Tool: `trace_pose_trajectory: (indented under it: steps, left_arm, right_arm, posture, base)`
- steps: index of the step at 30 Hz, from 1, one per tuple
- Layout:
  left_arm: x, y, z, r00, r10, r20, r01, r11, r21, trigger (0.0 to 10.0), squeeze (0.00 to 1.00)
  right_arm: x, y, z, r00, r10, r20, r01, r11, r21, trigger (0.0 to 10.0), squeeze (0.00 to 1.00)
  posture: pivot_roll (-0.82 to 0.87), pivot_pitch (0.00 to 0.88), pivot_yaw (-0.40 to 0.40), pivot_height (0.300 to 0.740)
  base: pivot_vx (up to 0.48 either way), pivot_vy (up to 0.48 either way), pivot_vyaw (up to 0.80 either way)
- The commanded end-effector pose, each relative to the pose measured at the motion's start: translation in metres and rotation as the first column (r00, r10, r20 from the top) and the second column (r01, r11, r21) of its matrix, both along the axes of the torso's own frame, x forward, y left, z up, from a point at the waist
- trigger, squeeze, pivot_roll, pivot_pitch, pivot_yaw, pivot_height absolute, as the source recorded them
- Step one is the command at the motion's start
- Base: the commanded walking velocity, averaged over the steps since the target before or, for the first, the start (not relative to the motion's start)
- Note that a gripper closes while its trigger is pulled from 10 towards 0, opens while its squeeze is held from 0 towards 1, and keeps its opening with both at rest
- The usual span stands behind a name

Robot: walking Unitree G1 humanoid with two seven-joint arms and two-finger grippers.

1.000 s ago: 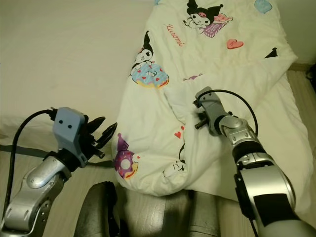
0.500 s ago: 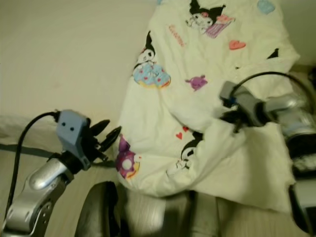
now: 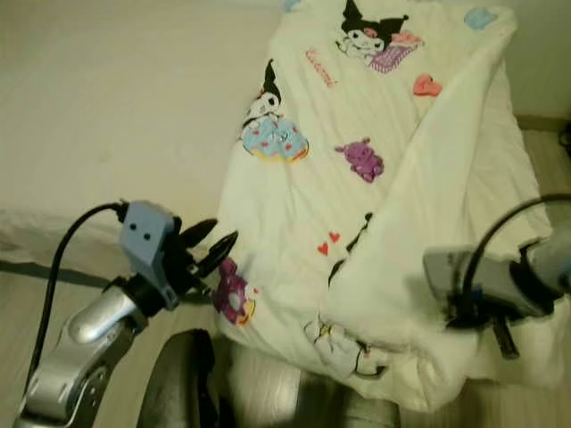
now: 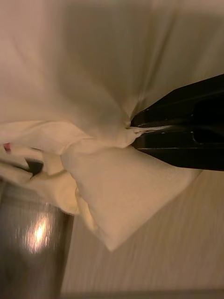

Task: Clean up the room

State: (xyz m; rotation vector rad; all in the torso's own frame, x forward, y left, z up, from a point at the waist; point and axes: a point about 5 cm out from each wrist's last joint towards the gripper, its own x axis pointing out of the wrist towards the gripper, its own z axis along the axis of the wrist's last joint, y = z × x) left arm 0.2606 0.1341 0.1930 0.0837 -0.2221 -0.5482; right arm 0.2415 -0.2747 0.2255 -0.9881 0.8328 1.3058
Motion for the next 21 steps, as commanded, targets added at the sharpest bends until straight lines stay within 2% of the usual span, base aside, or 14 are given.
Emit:
trace_pose_trajectory:
  steps: [1, 2, 4, 7, 8, 14, 15, 16, 17, 18, 19, 20, 21]
  left_arm:
    - [-0.002, 0.001, -0.007, 1.000, -0.003, -0.025, 0.003, 1.000, 0.003, 10.0, 0.00]
    - [-0.002, 0.001, -0.007, 1.000, -0.002, -0.025, 0.002, 1.000, 0.004, 10.0, 0.00]
    - [-0.002, 0.001, -0.007, 1.000, -0.002, -0.025, 0.002, 1.000, 0.004, 10.0, 0.00]
    - [-0.002, 0.001, -0.007, 1.000, 0.001, -0.022, -0.001, 1.000, 0.005, 10.0, 0.00]
    - [-0.002, 0.000, -0.007, 1.000, 0.003, -0.021, -0.003, 1.000, 0.006, 10.0, 0.00]
    - [-0.003, 0.000, -0.006, 1.000, 0.006, -0.018, -0.006, 1.000, 0.005, 10.0, 0.00]
    - [-0.003, 0.001, -0.006, 1.000, 0.009, -0.015, -0.009, 1.000, 0.004, 10.0, 0.00]
    - [-0.003, 0.001, -0.006, 1.000, 0.009, -0.015, -0.009, 1.000, 0.004, 10.0, 0.00]
    - [-0.003, 0.003, -0.004, 1.000, 0.016, -0.011, -0.016, 1.000, 0.003, 10.0, 0.00]
    - [-0.002, 0.005, -0.003, 1.000, 0.025, -0.007, -0.025, 1.000, 0.000, 10.0, 0.00]
    - [-0.002, 0.005, -0.003, 1.000, 0.025, -0.007, -0.025, 1.000, 0.000, 10.0, 0.00]
    - [-0.001, 0.006, -0.002, 0.999, 0.034, -0.004, -0.034, 0.999, -0.002, 10.0, 0.00]
    - [-0.001, 0.006, -0.002, 0.999, 0.034, -0.004, -0.034, 0.999, -0.002, 10.0, 0.00]
  right_arm:
    - [-0.006, 0.003, -0.003, 0.999, 0.030, -0.043, -0.031, 0.999, -0.020, 10.0, 0.38]
    - [-0.005, 0.003, -0.004, 0.998, 0.017, -0.055, -0.019, 0.999, -0.027, 10.0, 1.00]
    - [-0.005, 0.003, -0.004, 0.998, 0.017, -0.055, -0.019, 0.999, -0.027, 10.0, 1.00]
    - [-0.007, -0.002, -0.002, 0.998, 0.010, -0.061, -0.014, 0.997, -0.075, 10.0, 1.00]
    - [-0.006, -0.005, -0.001, 0.999, 0.007, -0.035, -0.011, 0.994, -0.107, 10.0, 0.00]
    - [-0.009, -0.013, 0.005, 1.000, 0.006, -0.028, -0.010, 0.986, -0.167, 10.0, 0.00]
    - [-0.006, -0.011, 0.015, 0.999, -0.035, -0.017, 0.033, 0.994, -0.100, 10.0, 0.00]
    - [-0.006, -0.011, 0.015, 0.999, -0.035, -0.017, 0.033, 0.994, -0.100, 10.0, 0.00]
    - [0.004, -0.002, 0.031, 0.995, -0.095, 0.016, 0.094, 0.993, 0.077, 10.0, 0.00]
    - [0.017, 0.008, 0.050, 0.985, -0.167, 0.038, 0.149, 0.943, 0.298, 10.0, 0.00]
    - [0.017, 0.008, 0.050, 0.985, -0.167, 0.038, 0.149, 0.943, 0.298, 10.0, 0.00]
    - [0.027, 0.015, 0.066, 0.977, -0.207, 0.041, 0.166, 0.874, 0.457, 10.0, 0.00]
    - [0.027, 0.015, 0.066, 0.977, -0.207, 0.041, 0.166, 0.874, 0.457, 10.0, 0.00]
  posture:
    - [-0.08, 0.315, 0.034, 0.551]
    - [-0.08, 0.314, 0.033, 0.551]
    - [-0.08, 0.314, 0.033, 0.551]
    - [-0.07, 0.314, 0.030, 0.551]
    - [-0.07, 0.315, 0.029, 0.551]
    - [-0.07, 0.315, 0.027, 0.551]
    - [-0.07, 0.314, 0.029, 0.551]
    - [-0.07, 0.314, 0.029, 0.551]
    - [-0.06, 0.313, 0.029, 0.551]
    - [-0.06, 0.313, 0.029, 0.551]
    - [-0.06, 0.313, 0.029, 0.551]
    - [-0.06, 0.313, 0.029, 0.551]
    - [-0.06, 0.313, 0.029, 0.551]
  base:
    - [0.000, 0.000, 0.00]
    - [0.000, 0.000, 0.00]
    - [0.000, 0.000, 0.00]
    - [0.000, 0.000, 0.00]
    - [0.000, 0.000, 0.00]
    - [0.000, 0.000, 0.00]
    - [0.000, 0.000, 0.00]
    - [0.000, 0.000, 0.00]
    - [0.000, 0.000, 0.00]
    - [0.000, 0.000, 0.00]
    - [0.000, 0.000, 0.00]
    - [0.000, 0.000, 0.00]
    - [0.000, 0.000, 0.00]
